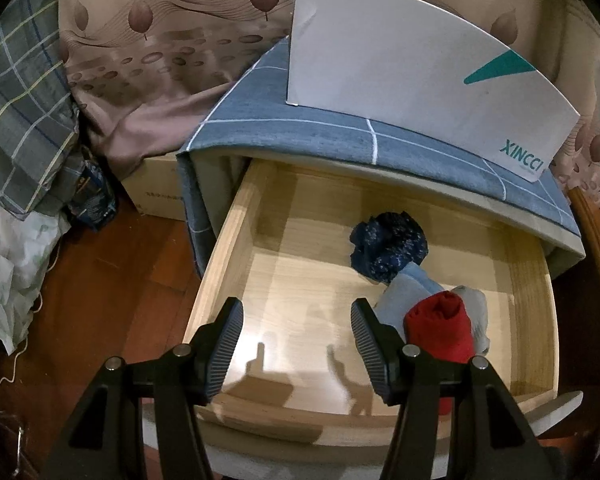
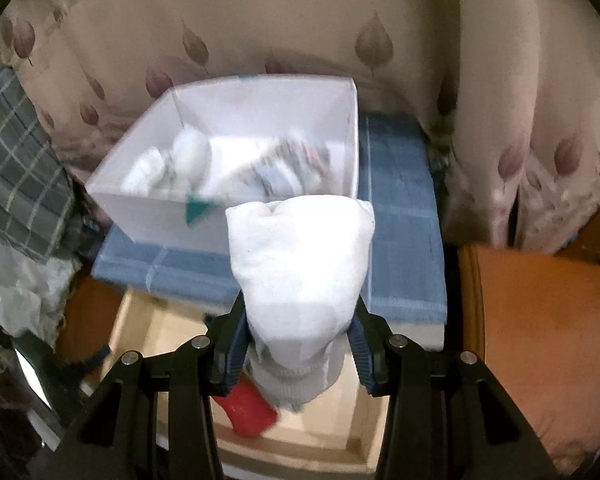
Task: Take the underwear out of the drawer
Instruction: 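Carry the white sock with the right tool up over the white box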
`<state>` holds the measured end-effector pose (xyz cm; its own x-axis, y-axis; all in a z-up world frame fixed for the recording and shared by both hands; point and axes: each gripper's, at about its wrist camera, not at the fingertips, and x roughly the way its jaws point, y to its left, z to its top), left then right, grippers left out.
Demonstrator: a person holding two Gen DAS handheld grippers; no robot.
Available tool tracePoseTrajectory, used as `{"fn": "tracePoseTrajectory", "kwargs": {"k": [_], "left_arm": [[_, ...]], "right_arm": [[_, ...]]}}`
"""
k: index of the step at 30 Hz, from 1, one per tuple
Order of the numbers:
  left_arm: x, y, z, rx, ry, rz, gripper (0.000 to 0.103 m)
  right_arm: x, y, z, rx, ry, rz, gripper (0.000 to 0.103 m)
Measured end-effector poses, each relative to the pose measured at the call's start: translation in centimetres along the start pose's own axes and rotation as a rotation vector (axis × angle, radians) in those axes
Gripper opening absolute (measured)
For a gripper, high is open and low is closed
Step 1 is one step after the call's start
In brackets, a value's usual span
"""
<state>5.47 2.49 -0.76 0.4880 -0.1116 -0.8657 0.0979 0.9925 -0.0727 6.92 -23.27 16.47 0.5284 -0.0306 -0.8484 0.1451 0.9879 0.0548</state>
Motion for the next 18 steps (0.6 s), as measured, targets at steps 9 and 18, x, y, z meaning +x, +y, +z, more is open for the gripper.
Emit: {"fn": "tracePoseTrajectory", "kwargs": {"k": [9, 18], "left_arm": [[0.0, 0.1, -0.1, 0.001, -0.001, -0.002, 0.058], [-0.1, 0.4, -0.1, -0.011, -0.005, -0.009, 0.057]], "right_arm": [[0.7, 3.0, 6.8, -0.022, -0.053, 0.045, 0.042], [6.1, 4.9, 9.3, -0.034, 0.009, 0.031, 0.042]]}}
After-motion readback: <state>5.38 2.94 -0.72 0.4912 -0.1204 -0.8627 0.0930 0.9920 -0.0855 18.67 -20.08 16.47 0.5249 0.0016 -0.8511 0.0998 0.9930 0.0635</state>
